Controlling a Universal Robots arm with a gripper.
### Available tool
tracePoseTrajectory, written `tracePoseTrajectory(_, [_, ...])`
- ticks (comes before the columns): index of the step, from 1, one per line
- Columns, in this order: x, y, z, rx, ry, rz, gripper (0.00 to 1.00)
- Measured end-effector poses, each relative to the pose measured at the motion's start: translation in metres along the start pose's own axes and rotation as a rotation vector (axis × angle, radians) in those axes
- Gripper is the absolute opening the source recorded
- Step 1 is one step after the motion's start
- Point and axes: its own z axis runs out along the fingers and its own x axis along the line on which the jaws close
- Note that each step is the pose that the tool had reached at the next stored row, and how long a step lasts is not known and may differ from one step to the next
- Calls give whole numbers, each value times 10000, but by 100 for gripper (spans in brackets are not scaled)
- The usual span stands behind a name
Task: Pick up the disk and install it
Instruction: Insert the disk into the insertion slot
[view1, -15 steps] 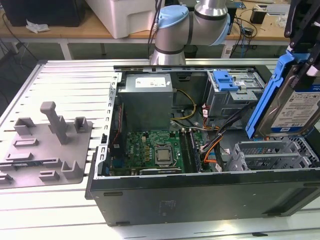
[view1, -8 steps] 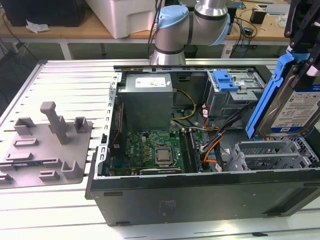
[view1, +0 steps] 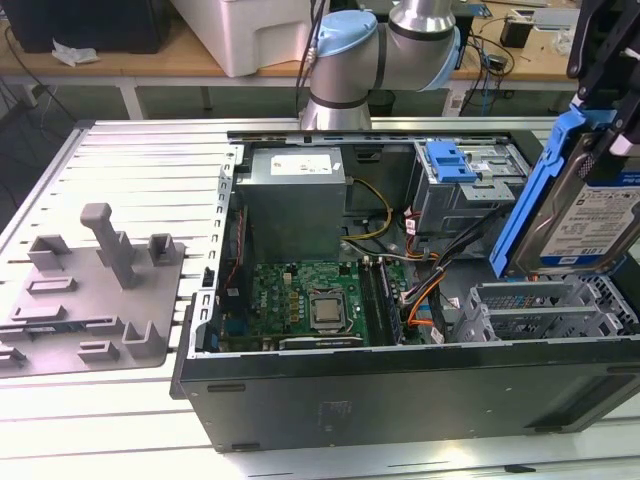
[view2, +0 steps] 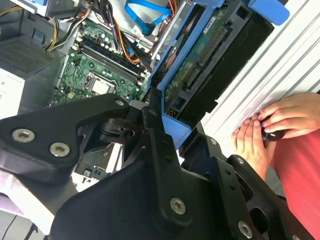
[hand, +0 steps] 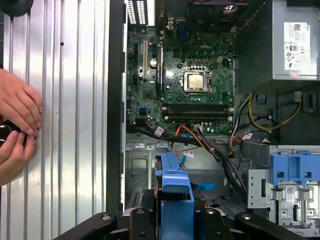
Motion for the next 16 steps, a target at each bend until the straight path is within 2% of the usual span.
tracePoseTrajectory(9, [0, -1, 32, 0, -76, 178, 37])
tracePoseTrajectory(16, [0, -2, 61, 0, -75, 180, 37])
